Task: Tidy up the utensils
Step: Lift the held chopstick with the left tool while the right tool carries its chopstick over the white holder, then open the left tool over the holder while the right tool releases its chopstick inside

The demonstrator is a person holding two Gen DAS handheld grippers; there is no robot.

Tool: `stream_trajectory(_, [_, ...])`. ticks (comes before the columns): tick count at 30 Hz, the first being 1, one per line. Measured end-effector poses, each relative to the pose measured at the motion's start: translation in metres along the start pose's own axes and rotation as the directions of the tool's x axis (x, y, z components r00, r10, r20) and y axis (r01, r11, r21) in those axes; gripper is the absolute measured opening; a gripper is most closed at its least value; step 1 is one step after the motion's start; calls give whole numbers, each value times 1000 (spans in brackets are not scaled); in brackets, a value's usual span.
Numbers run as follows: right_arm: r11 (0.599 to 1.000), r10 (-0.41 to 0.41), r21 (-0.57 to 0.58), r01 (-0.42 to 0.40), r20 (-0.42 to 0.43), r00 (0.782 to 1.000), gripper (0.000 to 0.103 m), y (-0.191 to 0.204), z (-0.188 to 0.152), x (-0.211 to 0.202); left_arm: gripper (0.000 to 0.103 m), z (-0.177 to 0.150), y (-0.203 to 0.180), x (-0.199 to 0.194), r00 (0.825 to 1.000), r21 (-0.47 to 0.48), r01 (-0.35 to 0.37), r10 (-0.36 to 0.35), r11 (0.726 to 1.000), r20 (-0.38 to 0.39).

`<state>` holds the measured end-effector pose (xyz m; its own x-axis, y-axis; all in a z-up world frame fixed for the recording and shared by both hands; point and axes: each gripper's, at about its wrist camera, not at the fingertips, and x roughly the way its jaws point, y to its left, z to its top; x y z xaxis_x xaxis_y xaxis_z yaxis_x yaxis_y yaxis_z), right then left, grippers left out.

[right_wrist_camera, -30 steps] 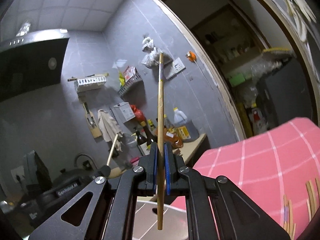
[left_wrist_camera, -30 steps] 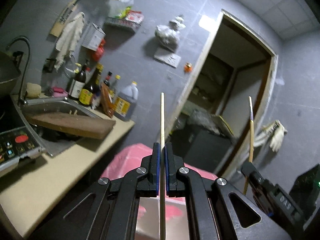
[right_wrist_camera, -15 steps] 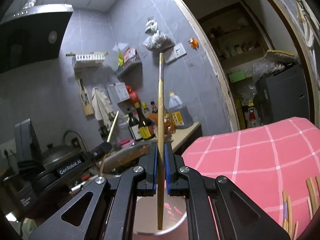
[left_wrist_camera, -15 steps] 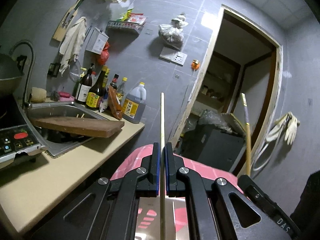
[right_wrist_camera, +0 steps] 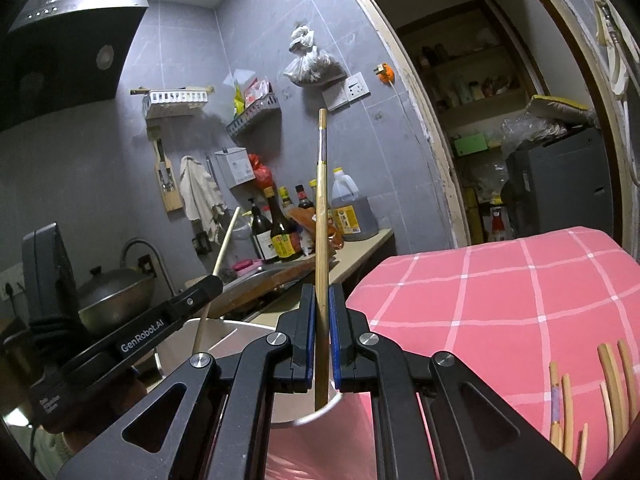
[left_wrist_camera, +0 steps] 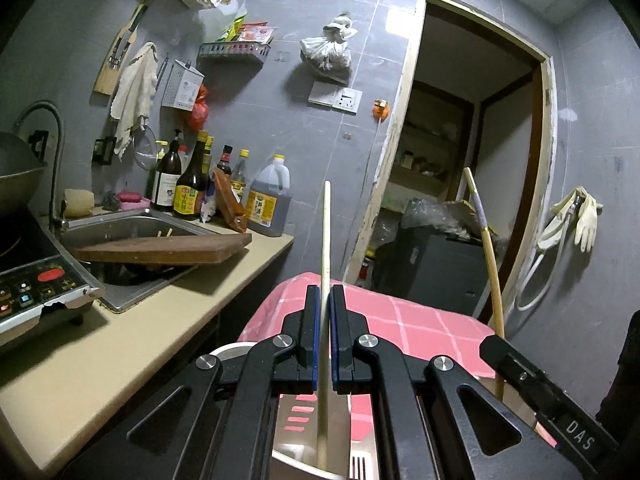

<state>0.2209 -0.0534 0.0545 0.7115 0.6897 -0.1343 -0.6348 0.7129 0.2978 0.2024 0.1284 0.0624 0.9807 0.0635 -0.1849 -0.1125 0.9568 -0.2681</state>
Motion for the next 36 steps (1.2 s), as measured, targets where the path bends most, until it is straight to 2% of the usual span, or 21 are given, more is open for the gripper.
stream_trajectory(6, [1000,0,-2,0,-1,1000,5,-1,-4,-4,3,0,1,-7,1000,-4,9,-9,1000,-30])
stream_trajectory(17, [999,-13,-32,12,-31,999,5,4,-6,-16,3,-7,-5,-12,994,43,21,-16,999,-111])
stream_trajectory(26, [997,-35,-74,31,-54,998,9,9,-5,-25,5,-9,-2,-18,988,14,51,-48,999,-146])
stream_trajectory(28, [996,-38,-78,34,-56,998,19,9,-6,-26,10,-8,-1,-19,987,2,57,-56,998,-149])
stream_trajectory(30, [996,-40,-79,36,-58,998,25,9,-6,-28,19,-9,0,-21,987,-7,63,-64,998,-150])
stream_trajectory(34, [995,-59,-87,55,-49,997,25,9,-3,-34,22,-7,0,-28,987,-15,74,-75,997,-140])
stream_trajectory(36, [994,-73,-90,70,-34,997,27,10,1,-40,30,-6,-1,-32,989,-17,75,-76,997,-129])
